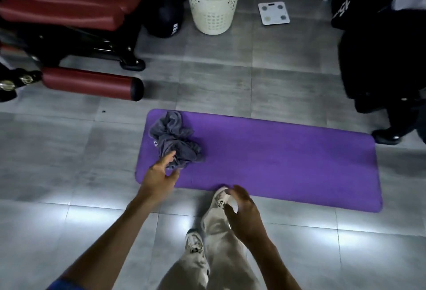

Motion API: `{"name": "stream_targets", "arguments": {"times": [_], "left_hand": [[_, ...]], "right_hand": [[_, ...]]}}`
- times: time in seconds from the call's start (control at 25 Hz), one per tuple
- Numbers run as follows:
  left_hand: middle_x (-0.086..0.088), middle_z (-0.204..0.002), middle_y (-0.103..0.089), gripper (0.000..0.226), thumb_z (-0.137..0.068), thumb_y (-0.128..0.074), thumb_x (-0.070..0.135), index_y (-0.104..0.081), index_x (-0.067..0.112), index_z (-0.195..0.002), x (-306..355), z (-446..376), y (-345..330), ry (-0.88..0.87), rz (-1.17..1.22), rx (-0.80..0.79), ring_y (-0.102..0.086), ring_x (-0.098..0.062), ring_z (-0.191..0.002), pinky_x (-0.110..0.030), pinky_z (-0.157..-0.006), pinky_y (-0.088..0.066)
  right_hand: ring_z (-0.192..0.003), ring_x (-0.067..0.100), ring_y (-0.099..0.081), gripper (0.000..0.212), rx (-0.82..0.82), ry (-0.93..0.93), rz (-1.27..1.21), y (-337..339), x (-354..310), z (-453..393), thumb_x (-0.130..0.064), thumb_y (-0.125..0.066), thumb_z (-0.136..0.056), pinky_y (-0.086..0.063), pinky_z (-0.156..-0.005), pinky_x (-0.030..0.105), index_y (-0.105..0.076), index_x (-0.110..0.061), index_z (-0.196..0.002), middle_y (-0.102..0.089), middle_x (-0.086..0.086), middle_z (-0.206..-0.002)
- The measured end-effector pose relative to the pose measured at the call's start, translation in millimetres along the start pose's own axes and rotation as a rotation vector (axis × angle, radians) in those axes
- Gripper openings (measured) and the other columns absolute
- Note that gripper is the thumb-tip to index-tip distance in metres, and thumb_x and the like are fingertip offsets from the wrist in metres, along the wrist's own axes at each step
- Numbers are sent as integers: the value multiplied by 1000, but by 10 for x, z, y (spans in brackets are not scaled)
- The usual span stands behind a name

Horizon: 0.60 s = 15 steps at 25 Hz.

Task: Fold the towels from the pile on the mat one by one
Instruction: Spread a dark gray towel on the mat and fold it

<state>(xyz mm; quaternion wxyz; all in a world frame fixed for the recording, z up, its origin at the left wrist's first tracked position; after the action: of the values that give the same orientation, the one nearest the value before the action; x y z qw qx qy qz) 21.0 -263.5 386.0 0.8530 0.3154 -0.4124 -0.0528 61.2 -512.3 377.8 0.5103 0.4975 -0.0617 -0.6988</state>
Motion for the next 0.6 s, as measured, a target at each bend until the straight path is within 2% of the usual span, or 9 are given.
{"name": "stream_targets", "arguments": {"times": [0.04,0.12,0.2,0.24,0.4,0.52,0.6], "left_hand": [[-4,-132,-60,58,-89,-65,14,-48,24,-142,-75,-104,21,49,13,-1,-58,-15,-116,-35,-93,-52],[-8,-133,-60,58,-88,-65,10,-48,21,-142,-230,-343,68,149,48,7,-57,-17,-115,-26,-87,-51],[-12,-132,-58,57,-89,-64,6,-48,15,-142,-361,-631,134,259,106,27,-56,-18,-113,-14,-74,-46],[-13,-133,-57,56,-89,-64,5,-48,13,-142,-434,-797,164,301,117,35,-56,-19,-112,-14,-72,-43],[-12,-136,-56,55,-89,-64,10,-48,16,-142,-696,-1448,266,366,76,10,-56,-23,-119,-25,-80,-46],[-7,-141,-52,58,-90,-63,15,-44,22,-145,-1083,-1976,247,376,33,-84,-52,-22,-125,-34,-97,-48],[-7,-140,-53,59,-89,-65,16,-44,22,-144,-1510,-2400,167,389,21,-133,-53,-21,-123,-36,-101,-46]], "right_hand": [[-117,27,-57,36,2,-21,-24,-103,7,-97,-10,-60,-86,-36,-94,17,-63,-7,-121,-59,10,-131],[-115,20,-58,37,-47,-66,-62,-260,-48,-348,-10,-61,-86,-35,-91,11,-61,-14,-123,-61,2,-129],[-117,20,-58,39,-93,-90,-61,-418,-56,-695,-19,-57,-86,-37,-93,15,-61,-16,-125,-60,1,-130],[-117,22,-58,40,-119,-100,-66,-500,-64,-884,-22,-54,-85,-39,-94,19,-62,-15,-124,-60,3,-130],[-112,22,-59,35,-189,-180,-10,-814,-122,-1544,-20,-49,-86,-44,-94,31,-61,-24,-119,-62,0,-123],[-113,22,-60,40,-158,-266,-15,-1213,-113,-2128,-15,-52,-83,-46,-98,34,-63,-26,-119,-65,-4,-122],[-108,24,-64,42,-155,-323,-7,-1610,-32,-2627,-21,-54,-81,-48,-96,34,-64,-29,-121,-68,-4,-119]]}}
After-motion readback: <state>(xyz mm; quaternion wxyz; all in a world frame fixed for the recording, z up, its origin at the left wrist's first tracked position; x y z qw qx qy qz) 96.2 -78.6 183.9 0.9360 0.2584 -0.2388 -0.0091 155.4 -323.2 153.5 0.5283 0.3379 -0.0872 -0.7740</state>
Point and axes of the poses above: each hand's wrist, its own z-axis away from the middle knuckle, its own y-axis out of the back of the hand, x = y × z, the point moved 1 cm from there along -z, towards the middle knuckle
